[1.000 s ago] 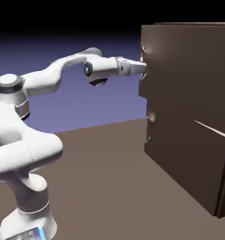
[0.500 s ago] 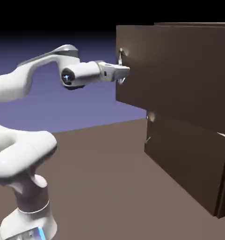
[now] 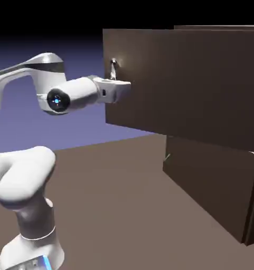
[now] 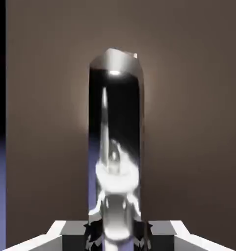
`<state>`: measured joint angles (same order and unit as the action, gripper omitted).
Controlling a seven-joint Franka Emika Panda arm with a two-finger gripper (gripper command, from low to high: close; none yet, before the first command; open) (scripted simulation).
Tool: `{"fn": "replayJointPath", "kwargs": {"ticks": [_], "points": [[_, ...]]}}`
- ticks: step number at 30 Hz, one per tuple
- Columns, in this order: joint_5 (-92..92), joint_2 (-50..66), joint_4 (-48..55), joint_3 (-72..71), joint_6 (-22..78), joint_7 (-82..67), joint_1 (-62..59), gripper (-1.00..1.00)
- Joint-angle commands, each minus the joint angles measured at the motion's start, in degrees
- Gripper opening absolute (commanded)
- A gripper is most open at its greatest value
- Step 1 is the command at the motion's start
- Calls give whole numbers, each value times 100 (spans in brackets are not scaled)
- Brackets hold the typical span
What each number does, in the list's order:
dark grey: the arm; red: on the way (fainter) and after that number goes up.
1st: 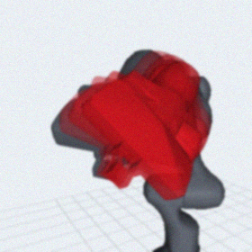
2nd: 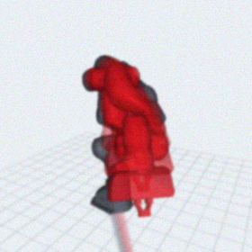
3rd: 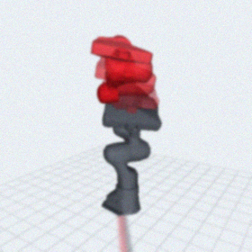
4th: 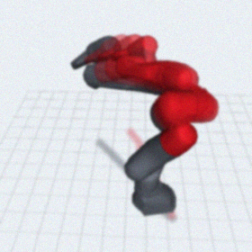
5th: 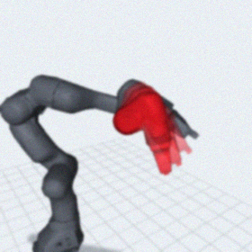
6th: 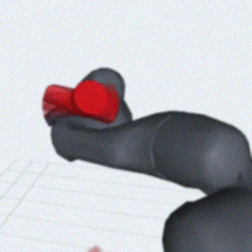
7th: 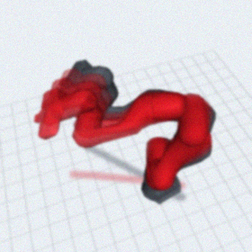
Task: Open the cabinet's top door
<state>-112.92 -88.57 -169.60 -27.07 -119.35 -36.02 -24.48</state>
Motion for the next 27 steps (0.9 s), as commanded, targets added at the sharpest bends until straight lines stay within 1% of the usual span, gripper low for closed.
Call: {"fn": "replayJointPath", "kwargs": {"ticks": [1,8,15,21,27], "points": [[191,-45,-68,208,114,-9,23,-100],[1512,-198,-344,1662,914,-110,16,-100],[2832,-13,-319,3115,1701,-295,-114,-100],[3973,455,-44,4361,2416,-539,-143,-100],[5104,1198,537,5607,3201,-853,102,-100]]}}
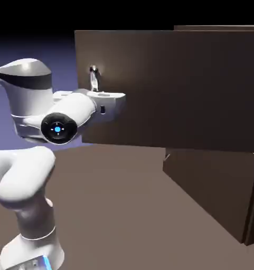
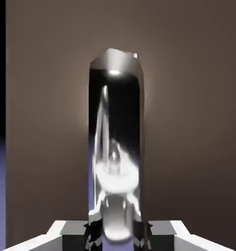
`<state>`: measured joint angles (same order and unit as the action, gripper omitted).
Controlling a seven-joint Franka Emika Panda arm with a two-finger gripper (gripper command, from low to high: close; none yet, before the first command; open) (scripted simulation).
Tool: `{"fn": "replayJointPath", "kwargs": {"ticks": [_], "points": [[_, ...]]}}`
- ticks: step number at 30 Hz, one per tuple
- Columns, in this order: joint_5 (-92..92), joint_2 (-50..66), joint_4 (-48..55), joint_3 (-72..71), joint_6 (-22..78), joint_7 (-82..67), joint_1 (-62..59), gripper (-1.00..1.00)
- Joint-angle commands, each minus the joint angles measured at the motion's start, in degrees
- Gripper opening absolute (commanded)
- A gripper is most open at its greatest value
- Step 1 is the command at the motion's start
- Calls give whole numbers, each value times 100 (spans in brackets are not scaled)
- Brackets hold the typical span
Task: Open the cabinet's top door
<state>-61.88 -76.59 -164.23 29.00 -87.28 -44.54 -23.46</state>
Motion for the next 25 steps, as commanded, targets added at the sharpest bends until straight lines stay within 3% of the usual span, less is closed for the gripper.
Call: {"fn": "replayJointPath", "kwargs": {"ticks": [1,14,25], "points": [[182,144,132,208,133,-55,81,-100],[1980,1849,2594,2816,2060,-597,2222,-100],[2609,2213,4597,4435,3266,-535,4378,-100]]}}
